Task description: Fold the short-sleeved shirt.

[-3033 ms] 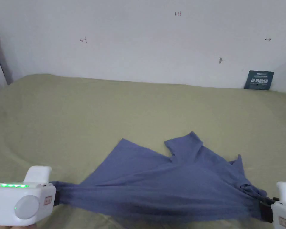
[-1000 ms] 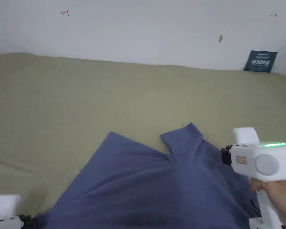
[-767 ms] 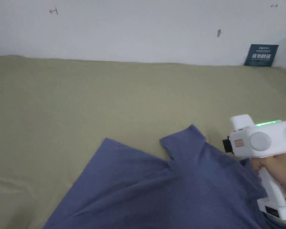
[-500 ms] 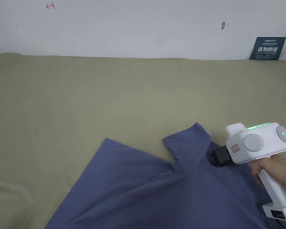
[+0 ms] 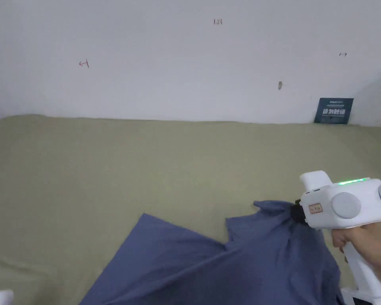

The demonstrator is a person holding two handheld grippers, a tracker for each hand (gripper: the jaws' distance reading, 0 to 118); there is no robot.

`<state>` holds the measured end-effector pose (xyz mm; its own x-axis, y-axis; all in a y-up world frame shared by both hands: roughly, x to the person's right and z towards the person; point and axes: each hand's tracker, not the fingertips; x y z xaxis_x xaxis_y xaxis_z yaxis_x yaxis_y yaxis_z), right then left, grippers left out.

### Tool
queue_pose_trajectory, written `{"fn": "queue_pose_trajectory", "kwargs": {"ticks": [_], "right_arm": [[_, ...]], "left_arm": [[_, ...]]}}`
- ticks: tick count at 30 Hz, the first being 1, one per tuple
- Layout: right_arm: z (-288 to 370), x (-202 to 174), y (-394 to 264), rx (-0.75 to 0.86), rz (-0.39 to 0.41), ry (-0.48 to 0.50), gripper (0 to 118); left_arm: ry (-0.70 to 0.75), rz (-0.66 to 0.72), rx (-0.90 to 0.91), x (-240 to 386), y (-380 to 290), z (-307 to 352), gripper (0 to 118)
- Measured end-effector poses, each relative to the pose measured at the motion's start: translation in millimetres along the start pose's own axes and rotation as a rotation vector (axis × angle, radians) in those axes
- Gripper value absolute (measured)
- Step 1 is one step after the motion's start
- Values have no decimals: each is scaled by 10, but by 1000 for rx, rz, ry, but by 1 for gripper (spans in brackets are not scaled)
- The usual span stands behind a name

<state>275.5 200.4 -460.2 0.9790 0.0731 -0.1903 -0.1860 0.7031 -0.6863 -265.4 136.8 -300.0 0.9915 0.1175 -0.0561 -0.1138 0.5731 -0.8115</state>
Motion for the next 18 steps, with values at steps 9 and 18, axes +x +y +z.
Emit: {"fn": "queue_pose_trajectory", "kwargs": {"ticks": [9,18], "right_arm": [[1827,244,383,312,9,-74,1],[3105,540,776,530,-76,-204,1]], "left_arm": [[-1,-51,303,358,767,1105,4],[48,-82,494,750,1943,1972,4]]}}
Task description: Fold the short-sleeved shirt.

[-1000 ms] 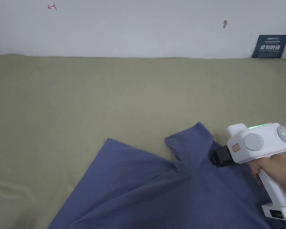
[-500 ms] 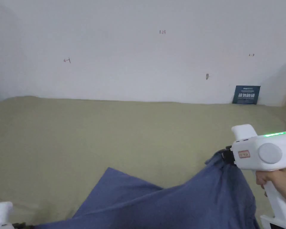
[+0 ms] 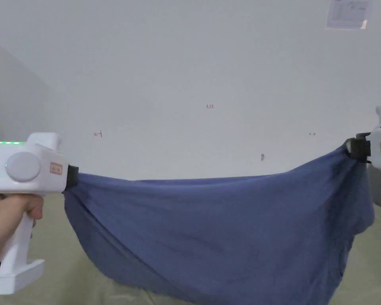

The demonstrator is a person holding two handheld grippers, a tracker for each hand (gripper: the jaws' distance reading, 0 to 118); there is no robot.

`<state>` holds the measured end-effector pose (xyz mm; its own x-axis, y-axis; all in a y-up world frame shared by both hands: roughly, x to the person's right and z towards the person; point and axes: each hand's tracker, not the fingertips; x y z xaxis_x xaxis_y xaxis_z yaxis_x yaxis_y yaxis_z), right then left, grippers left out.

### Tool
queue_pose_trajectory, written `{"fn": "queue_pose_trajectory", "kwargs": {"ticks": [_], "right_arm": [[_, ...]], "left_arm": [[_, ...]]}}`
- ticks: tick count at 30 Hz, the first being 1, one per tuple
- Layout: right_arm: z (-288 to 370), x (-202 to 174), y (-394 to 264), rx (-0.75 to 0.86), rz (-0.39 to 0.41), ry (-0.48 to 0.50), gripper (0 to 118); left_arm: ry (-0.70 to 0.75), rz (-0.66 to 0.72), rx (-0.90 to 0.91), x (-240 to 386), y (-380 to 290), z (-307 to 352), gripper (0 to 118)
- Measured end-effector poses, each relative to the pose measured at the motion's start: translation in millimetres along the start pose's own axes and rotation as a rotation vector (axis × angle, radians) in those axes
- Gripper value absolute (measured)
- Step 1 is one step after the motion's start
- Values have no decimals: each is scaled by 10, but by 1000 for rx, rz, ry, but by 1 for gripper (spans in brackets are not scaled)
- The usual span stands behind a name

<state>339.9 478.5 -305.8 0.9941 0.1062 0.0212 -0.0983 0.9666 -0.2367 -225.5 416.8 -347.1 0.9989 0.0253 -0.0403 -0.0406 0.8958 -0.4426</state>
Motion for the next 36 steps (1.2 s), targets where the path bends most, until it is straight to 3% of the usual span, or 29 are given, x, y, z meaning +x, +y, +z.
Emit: {"fn": "queue_pose_trajectory", "kwargs": {"ticks": [6,15,18,36], "right_arm": [[-109,14,394,39,10,-49,1],[-796,20,839,69,-12,-110,1],[-1113,47,994,57,-25,-125,1],[-2608,-45,1701,109,-3,-192,1]], "left_arm": [[94,-55,38,230,638,-132,4],[185,-77,69,412,1161,-427,4],[249,-150,83,485,1265,-594,4],[304,-162,153,762,2276,-2150,4]]}}
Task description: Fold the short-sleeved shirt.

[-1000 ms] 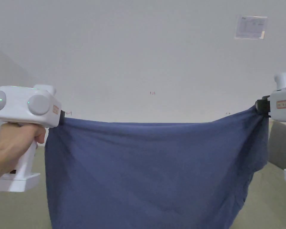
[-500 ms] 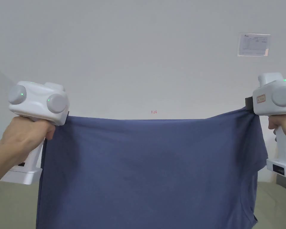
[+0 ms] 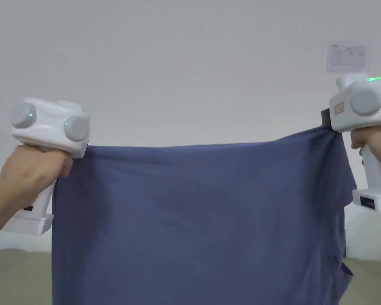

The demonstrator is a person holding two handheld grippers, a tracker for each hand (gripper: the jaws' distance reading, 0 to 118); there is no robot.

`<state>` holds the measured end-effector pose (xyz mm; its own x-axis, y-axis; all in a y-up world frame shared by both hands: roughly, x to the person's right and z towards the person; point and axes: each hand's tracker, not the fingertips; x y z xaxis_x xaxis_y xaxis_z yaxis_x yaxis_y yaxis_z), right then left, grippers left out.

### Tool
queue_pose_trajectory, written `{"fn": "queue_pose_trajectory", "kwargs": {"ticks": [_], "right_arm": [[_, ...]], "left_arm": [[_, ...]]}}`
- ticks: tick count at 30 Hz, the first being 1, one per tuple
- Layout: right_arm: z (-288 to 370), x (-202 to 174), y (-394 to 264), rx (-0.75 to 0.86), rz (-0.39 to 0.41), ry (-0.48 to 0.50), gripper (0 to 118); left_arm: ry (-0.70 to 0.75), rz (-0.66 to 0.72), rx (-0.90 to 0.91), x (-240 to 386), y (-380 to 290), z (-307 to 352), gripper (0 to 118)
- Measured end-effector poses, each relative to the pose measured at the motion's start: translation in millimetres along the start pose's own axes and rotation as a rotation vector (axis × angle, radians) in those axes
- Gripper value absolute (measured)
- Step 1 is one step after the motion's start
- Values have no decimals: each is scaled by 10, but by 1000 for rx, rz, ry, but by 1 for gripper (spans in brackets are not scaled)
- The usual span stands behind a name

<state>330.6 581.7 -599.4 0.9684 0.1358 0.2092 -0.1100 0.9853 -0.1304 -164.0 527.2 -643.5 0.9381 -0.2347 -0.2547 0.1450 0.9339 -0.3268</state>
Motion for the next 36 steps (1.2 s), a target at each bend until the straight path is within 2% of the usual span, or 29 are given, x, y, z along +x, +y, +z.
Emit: {"fn": "queue_pose_trajectory", "kwargs": {"ticks": [3,5,7,10,12,14,16,18,23,25,27,31,33,36], "right_arm": [[-205,-94,-44,1,13,0,1],[-395,-183,-156,-19,83,-5,1],[-526,-245,-352,-23,79,-4,1],[-650,-336,-855,-102,50,21,1],[-787,-381,-1253,-164,72,21,1],[-843,-395,-1694,-210,41,33,1],[-830,-412,-2117,-262,24,24,1],[-767,-420,-2498,-318,31,57,1],[-318,-361,-3190,-364,-13,100,1],[-135,-285,-3366,-382,-1,121,1],[194,-221,-3487,-411,-17,170,1],[1071,-97,-3750,-426,-11,196,1],[1451,-3,-3937,-446,-51,211,1],[2031,111,-4228,-481,-62,233,1]], "left_arm": [[14,-8,-18,125,-71,-232,4],[11,-3,-22,208,-224,-378,4],[5,-2,-43,266,-391,-595,4],[-36,21,-77,389,-767,-844,4],[-59,22,-104,478,-1077,-937,4],[-97,19,-167,571,-1418,-1055,4],[-116,22,-204,622,-1736,-1181,4],[-135,21,-226,662,-2063,-1200,4],[-167,15,-272,556,-2728,-997,4],[-175,25,-275,443,-2909,-784,4],[-188,32,-282,300,-3068,-513,4],[-212,1,-300,44,-3450,144,4],[-232,20,-310,-100,-3682,485,4],[-262,25,-345,-303,-4049,974,4]]}}
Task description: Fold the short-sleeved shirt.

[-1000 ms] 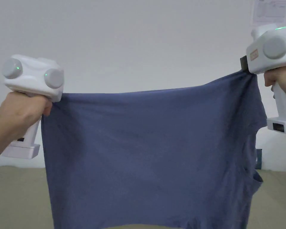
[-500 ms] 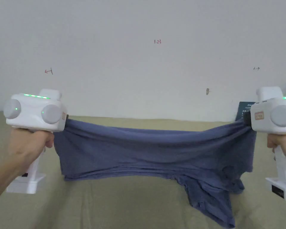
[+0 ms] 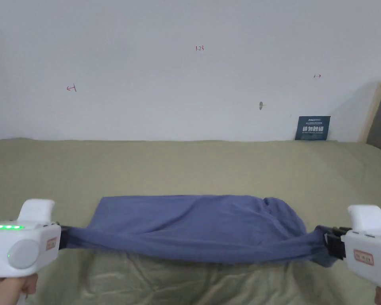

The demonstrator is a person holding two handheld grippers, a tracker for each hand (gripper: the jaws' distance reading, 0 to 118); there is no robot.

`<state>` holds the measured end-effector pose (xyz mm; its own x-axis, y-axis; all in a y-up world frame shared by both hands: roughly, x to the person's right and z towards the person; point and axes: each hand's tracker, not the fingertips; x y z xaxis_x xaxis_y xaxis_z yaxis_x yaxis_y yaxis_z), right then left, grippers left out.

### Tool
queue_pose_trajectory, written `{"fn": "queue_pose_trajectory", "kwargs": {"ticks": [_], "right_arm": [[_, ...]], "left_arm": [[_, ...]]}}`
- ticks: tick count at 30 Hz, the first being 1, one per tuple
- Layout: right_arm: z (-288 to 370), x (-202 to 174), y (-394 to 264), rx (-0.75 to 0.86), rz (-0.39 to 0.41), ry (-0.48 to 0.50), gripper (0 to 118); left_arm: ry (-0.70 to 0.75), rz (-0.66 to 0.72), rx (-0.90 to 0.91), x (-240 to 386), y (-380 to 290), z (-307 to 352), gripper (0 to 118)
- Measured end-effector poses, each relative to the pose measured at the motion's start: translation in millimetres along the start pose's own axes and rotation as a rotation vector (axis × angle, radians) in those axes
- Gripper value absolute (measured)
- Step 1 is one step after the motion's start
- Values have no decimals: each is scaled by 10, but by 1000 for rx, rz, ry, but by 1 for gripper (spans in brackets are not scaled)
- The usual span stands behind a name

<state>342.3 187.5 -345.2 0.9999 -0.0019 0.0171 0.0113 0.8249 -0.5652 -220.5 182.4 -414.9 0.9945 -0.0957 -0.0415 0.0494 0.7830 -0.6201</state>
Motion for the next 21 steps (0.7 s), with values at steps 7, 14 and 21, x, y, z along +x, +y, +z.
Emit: {"fn": "queue_pose_trajectory", "kwargs": {"ticks": [7,14,21], "right_arm": [[872,24,-1072,-86,-12,33,1],[1151,2,-1606,-160,-56,41,1],[1003,-14,-1756,-199,-54,40,2]], "left_arm": [[-50,-2,-73,-245,-1143,755,4],[-66,12,-167,-363,-1766,1014,4],[-85,96,-181,-392,-1912,1033,4]]}}
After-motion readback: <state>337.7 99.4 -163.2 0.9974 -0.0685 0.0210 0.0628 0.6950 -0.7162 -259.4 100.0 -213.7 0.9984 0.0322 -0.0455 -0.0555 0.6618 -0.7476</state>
